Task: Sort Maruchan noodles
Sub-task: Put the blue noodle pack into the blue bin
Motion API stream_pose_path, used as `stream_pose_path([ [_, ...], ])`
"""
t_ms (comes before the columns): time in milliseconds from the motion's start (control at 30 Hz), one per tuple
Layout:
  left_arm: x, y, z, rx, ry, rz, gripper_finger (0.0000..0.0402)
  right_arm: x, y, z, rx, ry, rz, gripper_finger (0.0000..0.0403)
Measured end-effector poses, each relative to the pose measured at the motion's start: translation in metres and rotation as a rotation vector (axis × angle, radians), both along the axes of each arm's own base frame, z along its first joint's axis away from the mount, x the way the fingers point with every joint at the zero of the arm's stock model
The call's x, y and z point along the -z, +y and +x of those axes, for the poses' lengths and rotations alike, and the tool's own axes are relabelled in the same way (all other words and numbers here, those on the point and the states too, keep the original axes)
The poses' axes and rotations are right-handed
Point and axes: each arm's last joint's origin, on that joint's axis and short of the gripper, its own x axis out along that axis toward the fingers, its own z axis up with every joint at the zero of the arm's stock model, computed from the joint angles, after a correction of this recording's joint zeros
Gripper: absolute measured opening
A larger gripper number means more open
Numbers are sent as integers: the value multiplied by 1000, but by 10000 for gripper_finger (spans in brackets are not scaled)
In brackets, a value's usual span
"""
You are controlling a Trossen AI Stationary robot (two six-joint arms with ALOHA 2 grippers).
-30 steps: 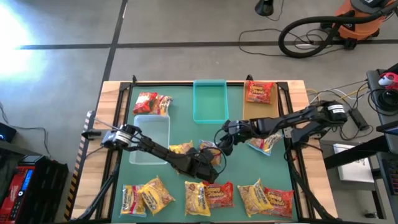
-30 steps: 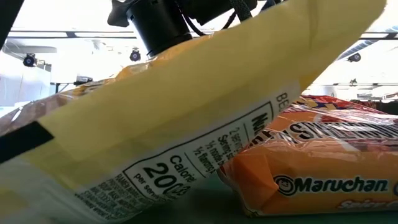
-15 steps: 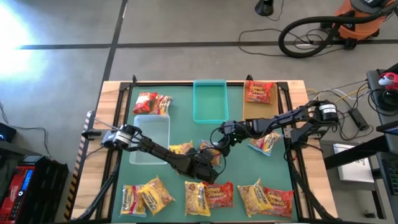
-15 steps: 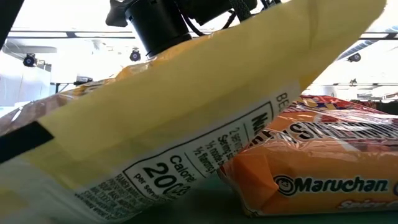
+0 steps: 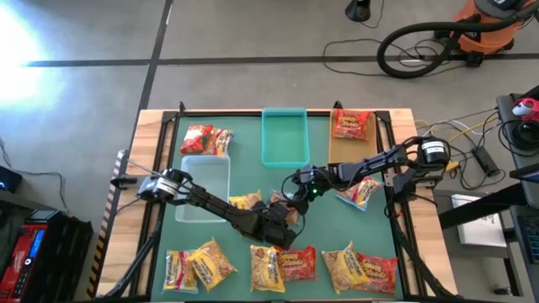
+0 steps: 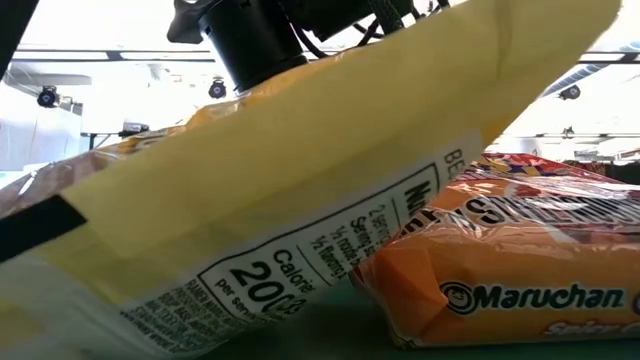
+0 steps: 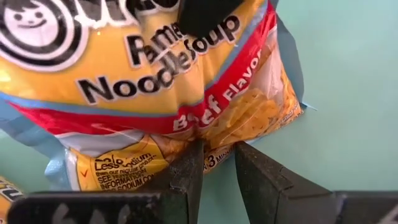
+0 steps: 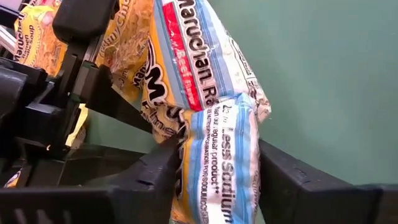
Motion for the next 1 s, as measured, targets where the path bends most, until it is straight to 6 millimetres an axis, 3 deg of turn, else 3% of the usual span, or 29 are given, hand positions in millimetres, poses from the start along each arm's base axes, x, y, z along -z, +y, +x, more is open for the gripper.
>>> stream_pose_path([
  [367, -14, -2, -1, -70, -88, 16, 76, -6, -1, -2, -5, -15, 1, 65],
  [733, -42, -4, -3, -92, -183, 0, 76, -5, -7, -3, -18, -2, 29, 34],
  [1000, -43, -3, -6, -118, -168, 4, 76, -16, -13, -7, -32, -25, 65, 28],
])
